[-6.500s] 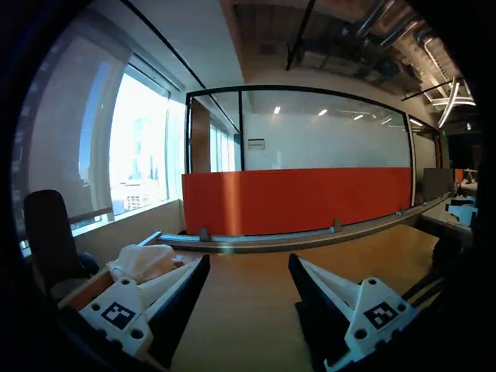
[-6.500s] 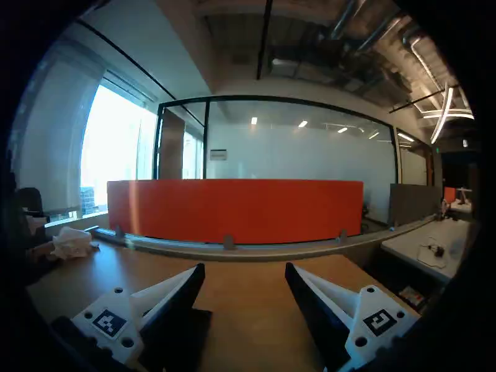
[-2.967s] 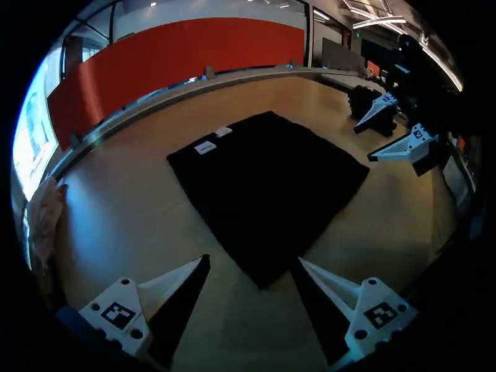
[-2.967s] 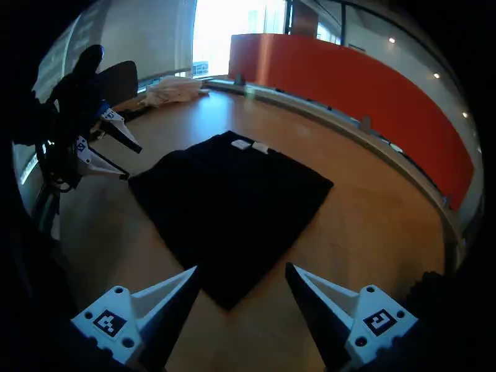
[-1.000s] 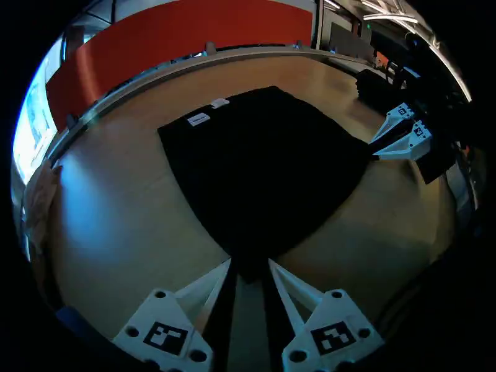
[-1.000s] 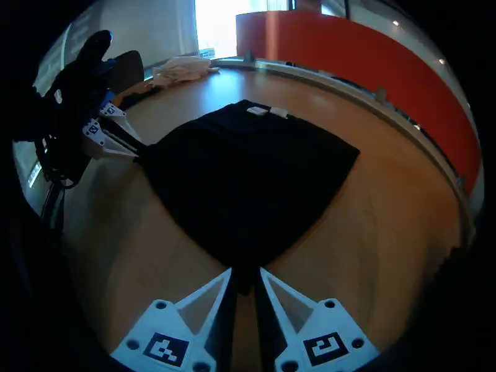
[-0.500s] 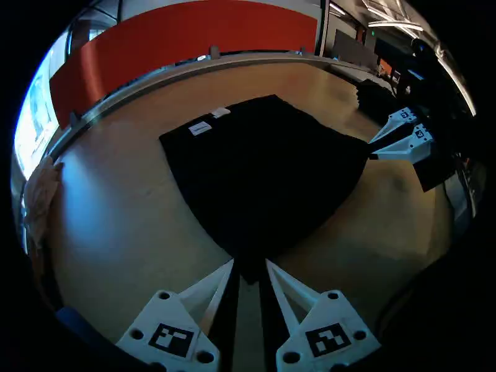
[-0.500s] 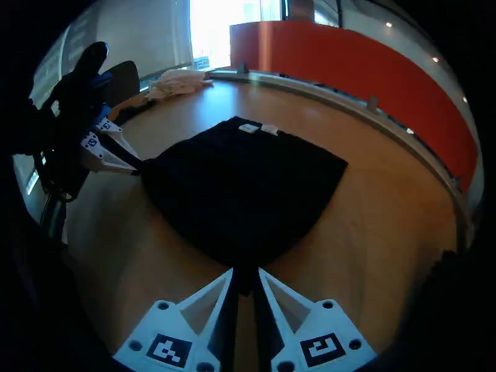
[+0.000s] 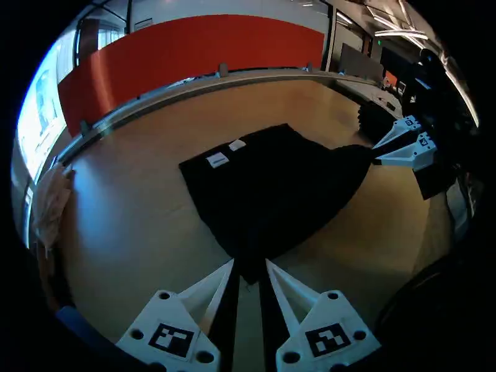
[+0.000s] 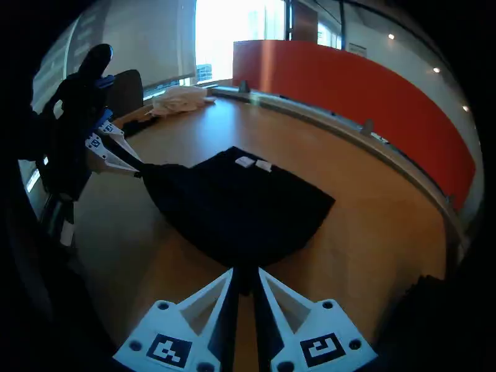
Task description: Fold towel
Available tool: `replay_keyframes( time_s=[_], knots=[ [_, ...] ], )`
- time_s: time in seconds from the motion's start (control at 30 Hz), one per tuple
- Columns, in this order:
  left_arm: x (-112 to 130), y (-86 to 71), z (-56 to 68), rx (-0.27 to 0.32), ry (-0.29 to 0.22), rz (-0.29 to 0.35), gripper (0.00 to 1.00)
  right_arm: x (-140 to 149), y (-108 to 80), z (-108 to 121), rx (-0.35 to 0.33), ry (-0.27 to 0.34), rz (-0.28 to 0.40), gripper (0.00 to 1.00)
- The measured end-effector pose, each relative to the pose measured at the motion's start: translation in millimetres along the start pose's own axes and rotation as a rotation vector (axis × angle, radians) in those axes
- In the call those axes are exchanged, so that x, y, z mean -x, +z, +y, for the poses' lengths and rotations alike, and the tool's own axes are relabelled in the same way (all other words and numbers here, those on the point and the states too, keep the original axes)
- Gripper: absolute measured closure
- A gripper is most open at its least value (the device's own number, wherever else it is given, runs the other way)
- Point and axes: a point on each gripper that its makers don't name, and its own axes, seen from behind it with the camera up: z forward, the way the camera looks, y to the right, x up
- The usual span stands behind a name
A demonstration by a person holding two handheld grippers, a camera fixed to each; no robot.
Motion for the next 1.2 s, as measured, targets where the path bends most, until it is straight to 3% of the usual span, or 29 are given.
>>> replay_keyframes(
  time_s=[0.57,1.2],
  knots=[
    [-28.5,-48.6,5.5,-0.001,-0.033,0.025,0.80,-33.8,-45.2,-9.5,-0.015,-0.021,0.016,0.87],
    [-37.3,-76.0,19.7,0.032,-0.043,0.021,0.80,-45.5,-72.8,-21.8,-0.032,-0.036,0.008,0.87]
  ],
)
